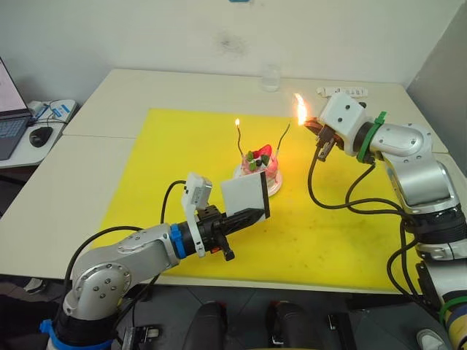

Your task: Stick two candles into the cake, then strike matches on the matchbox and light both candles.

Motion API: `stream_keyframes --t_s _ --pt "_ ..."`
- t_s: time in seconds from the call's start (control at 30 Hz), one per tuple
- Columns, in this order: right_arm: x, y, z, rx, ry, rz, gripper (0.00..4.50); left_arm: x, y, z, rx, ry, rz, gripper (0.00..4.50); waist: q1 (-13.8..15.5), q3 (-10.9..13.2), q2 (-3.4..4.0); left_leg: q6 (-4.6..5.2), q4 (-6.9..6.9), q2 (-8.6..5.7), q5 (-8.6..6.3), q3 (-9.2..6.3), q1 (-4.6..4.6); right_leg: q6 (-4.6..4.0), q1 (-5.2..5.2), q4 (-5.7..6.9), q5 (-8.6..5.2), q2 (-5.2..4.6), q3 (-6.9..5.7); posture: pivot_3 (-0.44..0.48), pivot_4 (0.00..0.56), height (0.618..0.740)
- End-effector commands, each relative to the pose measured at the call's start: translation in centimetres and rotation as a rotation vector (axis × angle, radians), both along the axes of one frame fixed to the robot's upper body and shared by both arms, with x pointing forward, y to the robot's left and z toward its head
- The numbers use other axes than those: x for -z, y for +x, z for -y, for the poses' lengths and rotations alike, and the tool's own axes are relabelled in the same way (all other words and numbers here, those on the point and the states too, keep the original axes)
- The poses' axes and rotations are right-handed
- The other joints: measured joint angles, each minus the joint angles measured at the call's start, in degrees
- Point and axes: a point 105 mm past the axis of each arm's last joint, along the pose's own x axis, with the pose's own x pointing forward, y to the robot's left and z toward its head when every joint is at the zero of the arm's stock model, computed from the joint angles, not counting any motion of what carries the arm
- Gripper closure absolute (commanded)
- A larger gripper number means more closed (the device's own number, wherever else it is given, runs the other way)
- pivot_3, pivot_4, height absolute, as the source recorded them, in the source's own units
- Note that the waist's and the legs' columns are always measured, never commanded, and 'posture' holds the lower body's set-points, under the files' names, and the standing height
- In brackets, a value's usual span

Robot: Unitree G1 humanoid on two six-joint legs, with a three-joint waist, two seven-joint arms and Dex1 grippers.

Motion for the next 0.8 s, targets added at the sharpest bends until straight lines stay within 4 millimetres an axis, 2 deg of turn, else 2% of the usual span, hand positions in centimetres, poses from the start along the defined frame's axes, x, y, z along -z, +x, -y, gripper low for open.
stream_keyframes --t_s 0.03,0.37,0.8 --pt "-1.7 -0.1 -0.4 -0.012 -0.001 0.073 4.48 -1.0 -0.4 0.4 0.023 -0.022 0.051 4.50 0.00 0.00 0.00 0.00 0.00 0.00 0.00 0.00 0.00 0.00 0.00 0.00 0.00 0.00 0.00 0.000 0.150 0.740" --pt "-1.8 -0.5 -1.7 -0.061 -0.001 0.076 4.48 -1.4 -0.2 0.7 0.030 -0.040 0.049 4.50 -0.01 0.00 0.00 0.00 0.00 0.00 0.00 0.00 0.00 0.00 0.00 0.02 0.00 0.01 0.00 0.000 0.150 0.740" --pt "-2.3 -0.9 -2.1 -0.079 -0.001 0.087 4.48 -1.3 -0.2 0.9 0.035 -0.043 0.049 4.50 -0.01 0.00 0.00 0.00 0.00 0.01 0.00 -0.01 0.00 0.00 0.00 0.01 0.00 0.01 0.00 0.000 0.150 0.740"
